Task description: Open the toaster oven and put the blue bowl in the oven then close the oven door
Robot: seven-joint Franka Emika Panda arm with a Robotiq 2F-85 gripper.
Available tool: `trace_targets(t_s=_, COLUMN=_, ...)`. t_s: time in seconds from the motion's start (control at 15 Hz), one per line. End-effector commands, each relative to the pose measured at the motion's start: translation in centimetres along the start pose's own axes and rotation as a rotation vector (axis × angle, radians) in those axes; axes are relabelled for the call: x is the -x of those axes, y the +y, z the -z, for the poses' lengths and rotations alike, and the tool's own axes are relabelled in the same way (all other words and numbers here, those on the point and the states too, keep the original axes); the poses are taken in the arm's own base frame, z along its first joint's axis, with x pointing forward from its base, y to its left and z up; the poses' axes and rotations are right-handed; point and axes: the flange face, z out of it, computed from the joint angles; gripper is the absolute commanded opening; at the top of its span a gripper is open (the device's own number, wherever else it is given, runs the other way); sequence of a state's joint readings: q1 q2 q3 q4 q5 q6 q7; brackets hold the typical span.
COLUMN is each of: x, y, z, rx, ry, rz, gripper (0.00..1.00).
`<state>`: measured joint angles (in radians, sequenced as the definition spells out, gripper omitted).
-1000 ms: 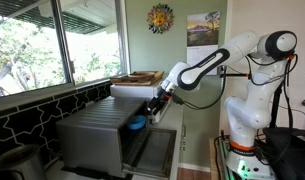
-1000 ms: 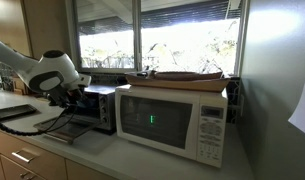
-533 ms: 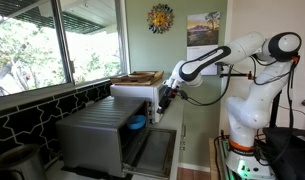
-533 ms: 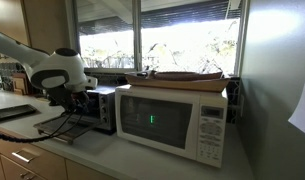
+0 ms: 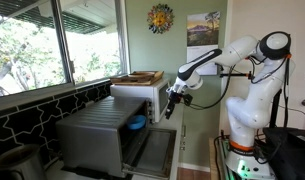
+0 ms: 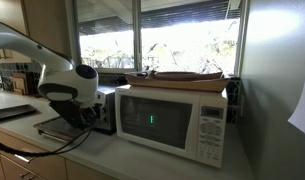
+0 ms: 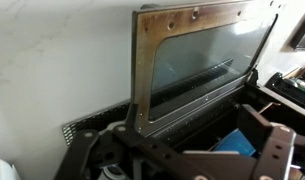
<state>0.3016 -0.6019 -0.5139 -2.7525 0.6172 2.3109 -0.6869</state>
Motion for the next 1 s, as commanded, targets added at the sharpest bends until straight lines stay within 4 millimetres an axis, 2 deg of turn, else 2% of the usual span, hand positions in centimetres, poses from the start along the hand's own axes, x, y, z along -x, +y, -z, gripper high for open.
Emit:
trace_targets(t_s=0.0, x=1.9, y=3.2, z=-2.7, rx=-0.124, ry=-0.048, rz=0.000, gripper=1.00)
trace_targets(t_s=0.2, x=3.8, y=4.6, z=-5.7, rx=-0.229, ry=-0.096, rz=-0.022, gripper=1.00)
trace_targets(t_s=0.33, x=5.0, y=5.8, z=-7.0, rx=-0.269, ry=-0.114, rz=-0.046, gripper=1.00)
trace_targets(t_s=0.67, x=7.0, y=9.1, z=-7.0, rx=-0.256, ry=-0.101, rz=-0.099, gripper=1.00)
trace_targets(t_s=0.93, x=7.6, y=9.9, z=-6.9, rx=-0.325, ry=-0.029, rz=-0.139, gripper=1.00)
